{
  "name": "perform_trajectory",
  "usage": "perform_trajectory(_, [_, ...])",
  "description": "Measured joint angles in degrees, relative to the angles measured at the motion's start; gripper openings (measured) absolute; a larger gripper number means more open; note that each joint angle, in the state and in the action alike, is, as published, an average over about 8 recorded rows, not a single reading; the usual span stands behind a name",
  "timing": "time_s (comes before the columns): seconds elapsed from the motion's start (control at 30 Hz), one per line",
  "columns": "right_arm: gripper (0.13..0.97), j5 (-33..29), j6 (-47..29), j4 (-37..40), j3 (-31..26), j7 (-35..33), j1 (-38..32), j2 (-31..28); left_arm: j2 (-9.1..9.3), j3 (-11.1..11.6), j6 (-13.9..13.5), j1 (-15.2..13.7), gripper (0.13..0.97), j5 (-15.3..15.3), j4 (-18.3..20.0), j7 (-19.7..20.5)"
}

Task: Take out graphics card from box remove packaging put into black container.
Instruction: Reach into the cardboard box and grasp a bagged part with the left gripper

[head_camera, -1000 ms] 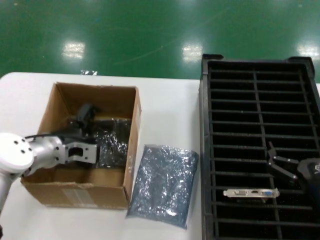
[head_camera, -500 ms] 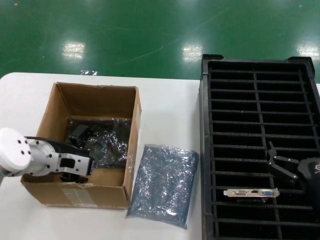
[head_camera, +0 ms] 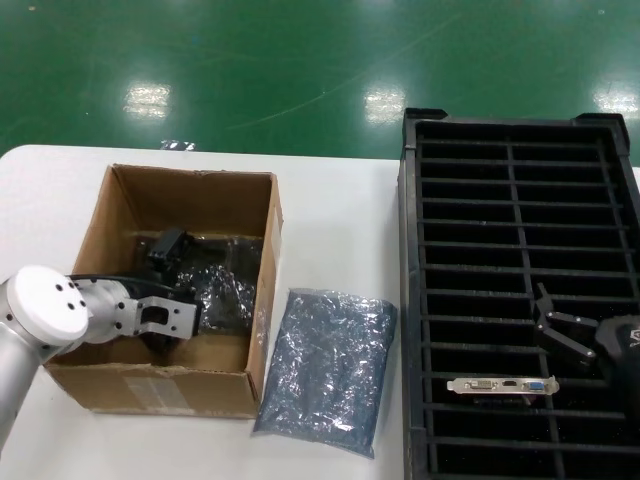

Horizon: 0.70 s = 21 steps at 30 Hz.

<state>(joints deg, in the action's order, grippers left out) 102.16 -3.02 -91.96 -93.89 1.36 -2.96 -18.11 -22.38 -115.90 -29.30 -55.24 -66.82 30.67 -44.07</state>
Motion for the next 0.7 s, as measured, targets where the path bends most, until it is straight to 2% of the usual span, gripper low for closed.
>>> perform_trajectory(0.2, [0.966, 0.0, 0.0, 0.0, 0.0, 0.0, 0.0, 0.0, 0.8, 0.63, 3.08, -0.36, 0.957, -3.53, -1.57, -4.3])
perform_trajectory(0.33, [0.966, 0.0, 0.0, 0.0, 0.0, 0.0, 0.0, 0.0, 0.63, 0.6, 4.08, -0.12, 0.94, -4.85, -1.17, -5.51])
perform_trajectory(0.43, [0.966, 0.0, 0.0, 0.0, 0.0, 0.0, 0.0, 0.0, 0.01, 0.16, 4.25, 0.53, 0.931, -4.75, 0.48, -4.64])
perform_trajectory(0.7, [0.966, 0.0, 0.0, 0.0, 0.0, 0.0, 0.0, 0.0, -2.69, -1.24, 3.85, 3.15, 0.83, -2.21, 8.01, 1.0])
